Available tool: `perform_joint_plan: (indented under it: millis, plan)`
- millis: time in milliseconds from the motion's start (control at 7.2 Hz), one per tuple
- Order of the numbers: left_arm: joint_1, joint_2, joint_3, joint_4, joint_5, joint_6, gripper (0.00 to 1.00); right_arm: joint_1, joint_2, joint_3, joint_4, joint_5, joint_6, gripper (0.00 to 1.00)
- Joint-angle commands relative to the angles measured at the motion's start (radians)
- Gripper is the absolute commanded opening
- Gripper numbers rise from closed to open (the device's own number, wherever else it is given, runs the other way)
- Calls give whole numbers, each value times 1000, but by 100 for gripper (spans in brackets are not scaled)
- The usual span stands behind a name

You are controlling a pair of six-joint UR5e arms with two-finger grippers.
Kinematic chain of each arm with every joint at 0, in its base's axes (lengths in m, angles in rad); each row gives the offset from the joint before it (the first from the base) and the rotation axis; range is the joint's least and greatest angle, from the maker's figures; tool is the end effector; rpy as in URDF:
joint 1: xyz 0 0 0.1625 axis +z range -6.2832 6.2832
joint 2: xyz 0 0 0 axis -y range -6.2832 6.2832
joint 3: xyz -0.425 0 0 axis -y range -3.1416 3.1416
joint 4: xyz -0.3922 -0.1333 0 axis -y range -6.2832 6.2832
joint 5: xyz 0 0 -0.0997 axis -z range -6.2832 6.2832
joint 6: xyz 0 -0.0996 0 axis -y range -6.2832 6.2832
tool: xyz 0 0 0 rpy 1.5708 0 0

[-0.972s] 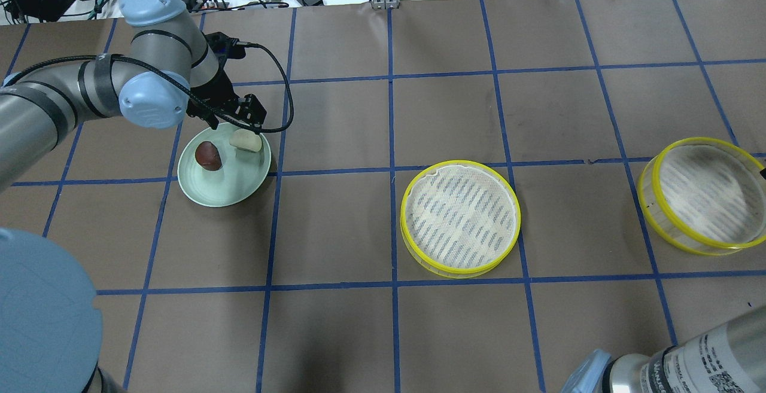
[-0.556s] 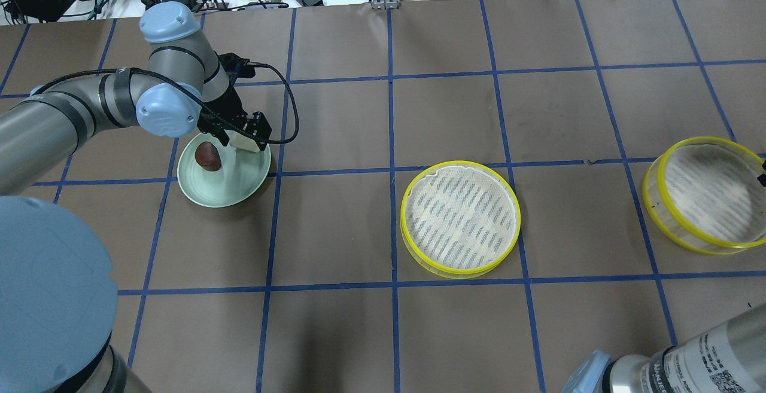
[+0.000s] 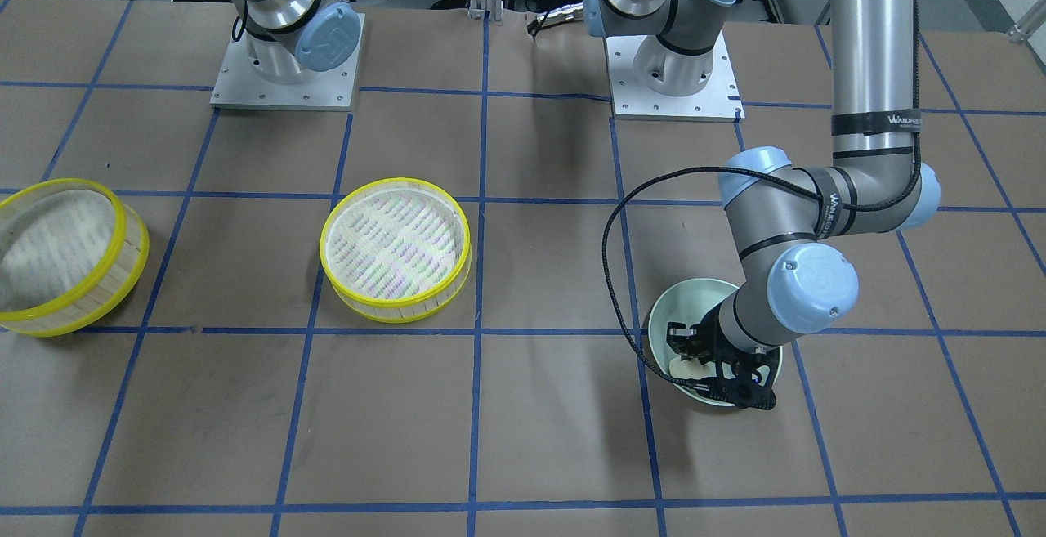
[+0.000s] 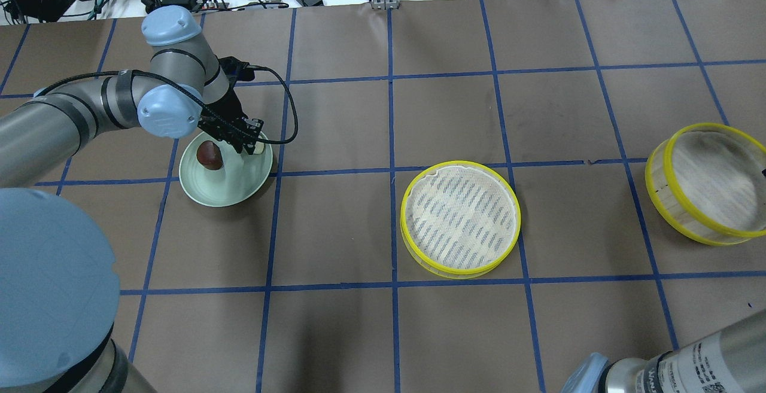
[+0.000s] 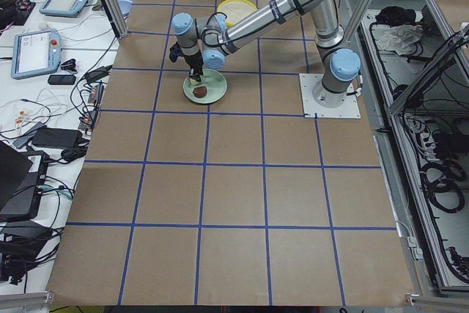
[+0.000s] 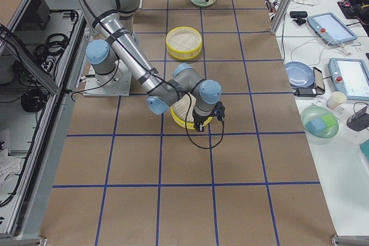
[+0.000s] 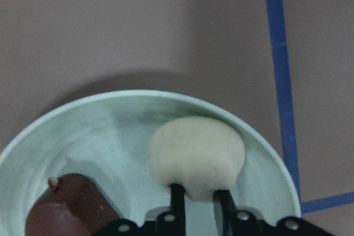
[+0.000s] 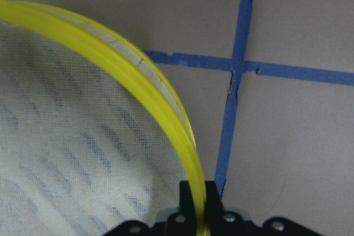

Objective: Stack buns with steamer

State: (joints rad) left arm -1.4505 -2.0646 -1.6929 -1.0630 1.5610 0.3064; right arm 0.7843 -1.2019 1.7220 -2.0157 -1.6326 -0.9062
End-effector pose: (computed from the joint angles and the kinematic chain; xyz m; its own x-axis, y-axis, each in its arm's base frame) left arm -0.0601 -0.6217 0.2004 -0.9824 0.1823 0.0418 0.1856 0.9775 0.0999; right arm -0.3247 -0.5036 0.2574 -0.9925 -0.1207 -0.0212 -0.1222 0.9880 0.0948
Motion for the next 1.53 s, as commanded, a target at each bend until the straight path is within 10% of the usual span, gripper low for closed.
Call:
perform_joint_plan:
  millis: [0, 417, 1389]
  plan:
    - [15, 27, 9, -9, 7, 0, 0, 91, -98, -2, 111, 0, 45, 0]
    - [-22, 110, 19, -111, 2, -117, 0, 229, -206, 2, 222, -1, 229, 0]
    - [-529, 201, 24, -132, -203, -585, 0, 246, -209, 14, 230, -3, 270, 0]
